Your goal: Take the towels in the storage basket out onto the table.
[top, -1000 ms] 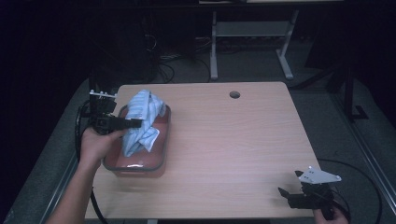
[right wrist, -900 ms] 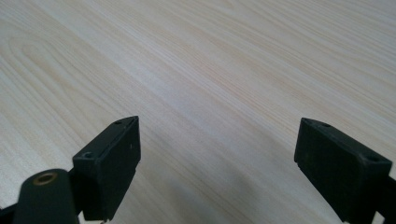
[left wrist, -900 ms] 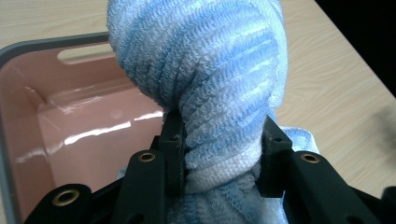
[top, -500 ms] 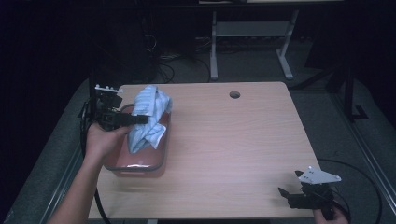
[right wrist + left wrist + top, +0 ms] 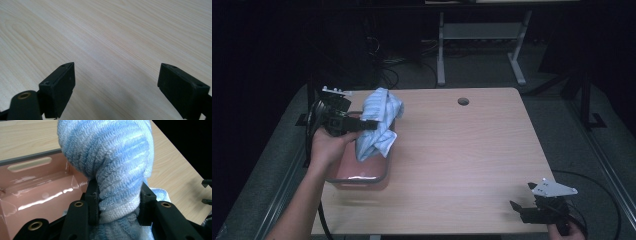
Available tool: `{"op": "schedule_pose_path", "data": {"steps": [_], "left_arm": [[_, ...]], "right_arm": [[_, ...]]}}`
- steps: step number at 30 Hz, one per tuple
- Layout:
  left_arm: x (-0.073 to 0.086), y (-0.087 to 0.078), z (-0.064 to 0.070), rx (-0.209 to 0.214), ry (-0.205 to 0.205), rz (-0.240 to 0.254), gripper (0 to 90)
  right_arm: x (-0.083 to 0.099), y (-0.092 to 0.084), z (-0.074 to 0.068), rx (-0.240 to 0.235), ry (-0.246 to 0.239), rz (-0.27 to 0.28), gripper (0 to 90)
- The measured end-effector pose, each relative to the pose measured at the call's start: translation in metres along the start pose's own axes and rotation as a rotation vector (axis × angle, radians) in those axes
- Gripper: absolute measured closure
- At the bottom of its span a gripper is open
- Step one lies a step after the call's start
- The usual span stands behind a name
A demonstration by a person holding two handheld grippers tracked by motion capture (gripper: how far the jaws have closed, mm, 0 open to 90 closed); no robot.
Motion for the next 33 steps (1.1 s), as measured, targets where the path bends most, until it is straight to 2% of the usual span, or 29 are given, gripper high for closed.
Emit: {"op": "schedule_pose_path", "data": {"steps": [14, 26, 33], "left_arm": [[-0.012, 0.02, 0.019, 0.029, 0.027, -0.017, 61.5], [-0.018, 0.034, 0.027, 0.049, 0.028, -0.021, 61.5], [-0.024, 0.039, 0.034, 0.06, 0.042, -0.025, 61.5]], "right_arm": [[0.0, -0.001, 0.002, -0.001, 0.009, 0.005, 13.9], [0.001, 0.0, 0.003, -0.004, 0.014, 0.005, 13.9], [0.001, 0.001, 0.003, -0.005, 0.013, 0.006, 13.9]]}}
Point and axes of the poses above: each handheld gripper's, and its own axes: y roughly forward along the jaws, x roughly out of its underside, z roughly to its right, the point moved 8 cm from there along y, roughly forward along the jaws, and after that the axes turned 9 degrees about x, right-handed, at the moved point
